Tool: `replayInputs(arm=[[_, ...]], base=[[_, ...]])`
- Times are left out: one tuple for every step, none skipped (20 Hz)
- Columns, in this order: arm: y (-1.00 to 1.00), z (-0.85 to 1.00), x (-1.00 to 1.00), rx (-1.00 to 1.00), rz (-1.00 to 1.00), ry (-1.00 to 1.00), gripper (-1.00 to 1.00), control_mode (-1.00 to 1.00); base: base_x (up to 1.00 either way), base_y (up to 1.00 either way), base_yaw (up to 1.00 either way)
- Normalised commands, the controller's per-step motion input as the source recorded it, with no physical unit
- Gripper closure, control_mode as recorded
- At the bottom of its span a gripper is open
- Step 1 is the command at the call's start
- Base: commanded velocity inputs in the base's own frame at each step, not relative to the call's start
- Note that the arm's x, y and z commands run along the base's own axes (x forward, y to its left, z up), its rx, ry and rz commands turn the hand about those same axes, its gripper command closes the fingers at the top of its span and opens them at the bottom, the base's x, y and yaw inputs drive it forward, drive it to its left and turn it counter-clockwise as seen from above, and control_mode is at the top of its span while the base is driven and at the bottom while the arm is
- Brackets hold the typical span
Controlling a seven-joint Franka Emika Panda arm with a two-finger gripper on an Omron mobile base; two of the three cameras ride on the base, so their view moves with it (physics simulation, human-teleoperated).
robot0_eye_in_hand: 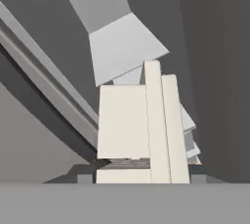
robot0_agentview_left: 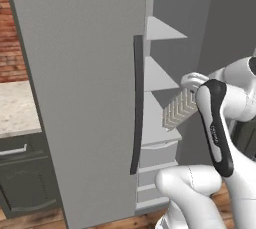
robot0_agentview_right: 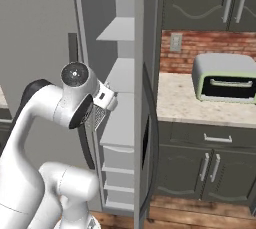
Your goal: The ice cube tray has been filled with water. Take the tray and place it in the freezer to make ice. Close the freezer door after placing the tray.
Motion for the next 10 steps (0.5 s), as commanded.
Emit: replayInputs(arm=[[0.0,0.48,0.39,-0.05,0.0,-0.13,1.0,-1.0],[0.0,0.57,0.31,-0.03,0.0,-0.11,1.0,-1.0],[0.0,0.61,0.29,-0.03,0.0,-0.11,1.0,-1.0],[0.0,0.69,0.24,-0.01,0.0,-0.1,1.0,-1.0],[0.0,0.8,0.17,0.0,0.02,-0.07,1.0,-1.0],[0.0,0.87,0.17,0.0,0.05,-0.07,1.0,-1.0],[0.0,0.91,0.16,0.0,0.09,-0.07,1.0,-1.0],[0.0,0.87,0.16,0.0,0.13,-0.07,1.0,-1.0],[0.0,0.74,0.2,0.0,0.24,-0.13,1.0,-1.0],[0.0,0.64,0.08,-0.06,0.34,-0.18,1.0,-1.0]], base=[[0.0,0.0,0.0],[0.0,0.0,0.0],[0.0,0.0,0.0],[0.0,0.0,0.0],[0.0,0.0,0.0],[0.0,0.0,0.0],[0.0,0.0,0.0],[0.0,0.0,0.0],[0.0,0.0,0.0],[0.0,0.0,0.0]])
